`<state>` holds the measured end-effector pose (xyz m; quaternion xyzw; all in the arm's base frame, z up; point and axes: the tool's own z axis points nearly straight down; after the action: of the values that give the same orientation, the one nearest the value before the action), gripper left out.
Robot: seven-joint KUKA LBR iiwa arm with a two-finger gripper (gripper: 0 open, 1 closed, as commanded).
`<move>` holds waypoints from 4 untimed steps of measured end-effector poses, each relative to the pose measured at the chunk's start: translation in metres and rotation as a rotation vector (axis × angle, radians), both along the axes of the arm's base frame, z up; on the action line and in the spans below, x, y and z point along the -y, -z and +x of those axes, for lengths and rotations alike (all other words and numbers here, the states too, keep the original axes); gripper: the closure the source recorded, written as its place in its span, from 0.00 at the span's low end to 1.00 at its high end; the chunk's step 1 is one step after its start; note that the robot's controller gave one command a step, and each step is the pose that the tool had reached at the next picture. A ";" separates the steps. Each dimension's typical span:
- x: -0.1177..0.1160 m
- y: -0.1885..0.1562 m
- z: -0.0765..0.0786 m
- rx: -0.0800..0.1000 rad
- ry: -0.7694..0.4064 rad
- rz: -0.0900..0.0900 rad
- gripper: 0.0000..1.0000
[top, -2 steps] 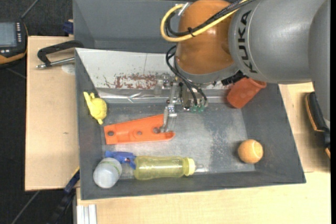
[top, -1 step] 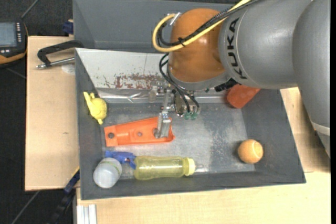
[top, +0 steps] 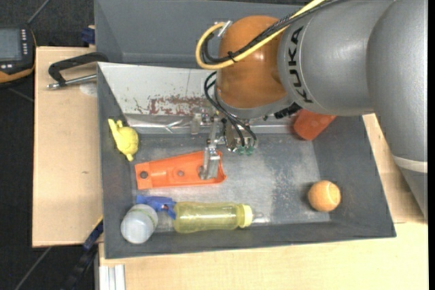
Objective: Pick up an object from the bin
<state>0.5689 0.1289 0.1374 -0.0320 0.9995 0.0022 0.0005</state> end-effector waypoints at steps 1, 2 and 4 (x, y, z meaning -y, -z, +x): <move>0.019 0.031 -0.010 0.005 0.088 0.000 0.00; 0.006 0.066 -0.003 0.002 0.075 0.002 1.00; -0.011 0.060 0.016 0.004 0.059 0.003 1.00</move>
Offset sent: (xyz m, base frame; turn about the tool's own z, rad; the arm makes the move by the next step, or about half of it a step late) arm -0.0045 -0.0063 -0.0674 0.0749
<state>0.5853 0.1403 0.0770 -0.0027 1.0000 0.0033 0.0028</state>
